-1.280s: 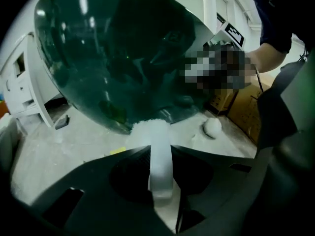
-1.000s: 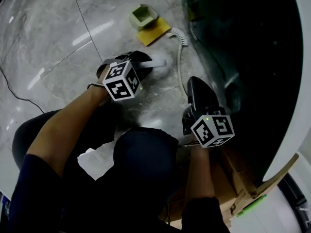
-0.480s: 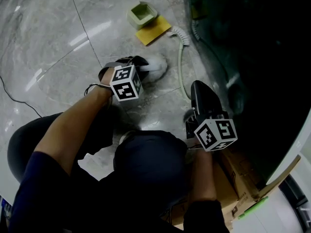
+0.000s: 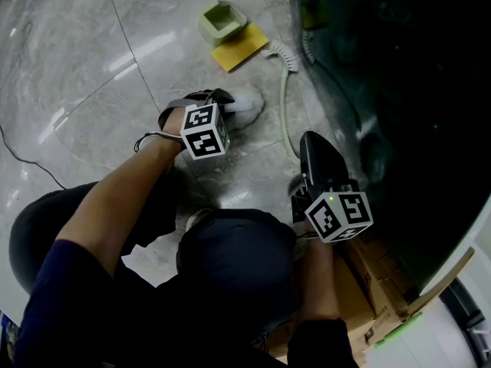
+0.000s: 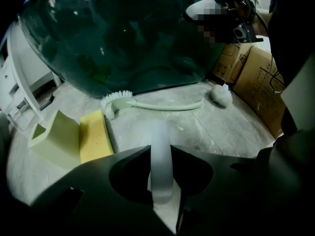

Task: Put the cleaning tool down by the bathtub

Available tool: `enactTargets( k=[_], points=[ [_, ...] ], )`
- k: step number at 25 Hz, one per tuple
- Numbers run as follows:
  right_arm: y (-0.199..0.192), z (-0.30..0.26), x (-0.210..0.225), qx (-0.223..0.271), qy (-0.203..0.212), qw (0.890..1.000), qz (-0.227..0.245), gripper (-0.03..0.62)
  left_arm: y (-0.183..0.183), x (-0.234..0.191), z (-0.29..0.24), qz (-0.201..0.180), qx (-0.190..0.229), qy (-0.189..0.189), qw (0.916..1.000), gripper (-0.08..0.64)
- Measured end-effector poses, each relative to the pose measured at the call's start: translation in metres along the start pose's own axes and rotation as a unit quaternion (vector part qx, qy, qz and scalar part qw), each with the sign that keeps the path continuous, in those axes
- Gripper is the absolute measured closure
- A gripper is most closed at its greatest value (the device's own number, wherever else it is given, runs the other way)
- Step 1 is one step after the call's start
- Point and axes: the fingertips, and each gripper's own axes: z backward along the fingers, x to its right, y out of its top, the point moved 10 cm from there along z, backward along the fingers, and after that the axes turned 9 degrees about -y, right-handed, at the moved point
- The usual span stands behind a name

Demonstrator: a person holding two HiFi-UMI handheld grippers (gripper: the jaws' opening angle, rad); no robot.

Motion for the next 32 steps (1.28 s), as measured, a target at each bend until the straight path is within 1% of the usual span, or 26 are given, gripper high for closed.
enactTargets(
  k=[8, 13, 17, 20, 22, 27, 29, 32],
  points=[
    [-0.006, -0.005, 0.000, -0.003, 0.005, 1.000, -0.005, 0.588, -0.002, -0.003, -0.007, 0.011, -0.014, 0.000, 0.9998, 0.451],
    [-0.007, -0.006, -0.002, -0.003, 0.008, 1.000, -0.006, 0.588, 0.000, -0.003, -0.006, 0.009, -0.018, 0.001, 0.9998, 0.446],
    [-0.006, -0.007, -0.002, 0.000, 0.011, 1.000, -0.009, 0.588, 0.006, -0.002, -0.003, 0.008, -0.012, -0.001, 0.9999, 0.420],
    [-0.005, -0.008, -0.004, 0.005, 0.015, 1.000, -0.012, 0.588, 0.014, -0.001, 0.002, -0.007, -0.012, -0.003, 0.9999, 0.402],
    [-0.004, -0.009, -0.004, 0.009, 0.018, 1.000, -0.015, 0.588, 0.017, 0.000, 0.009, -0.020, -0.019, -0.004, 0.9996, 0.396],
    [0.002, -0.009, -0.004, 0.023, 0.021, 0.999, -0.028, 0.588, 0.018, -0.003, 0.032, -0.080, -0.058, -0.014, 0.9950, 0.393],
    [0.007, -0.009, -0.006, 0.031, 0.023, 0.999, -0.031, 0.588, 0.020, -0.010, 0.044, -0.085, -0.054, -0.024, 0.9946, 0.393],
    [0.015, -0.005, -0.008, 0.042, 0.020, 0.998, -0.035, 0.588, 0.030, -0.017, 0.060, -0.085, -0.036, -0.042, 0.9949, 0.393]
  ],
)
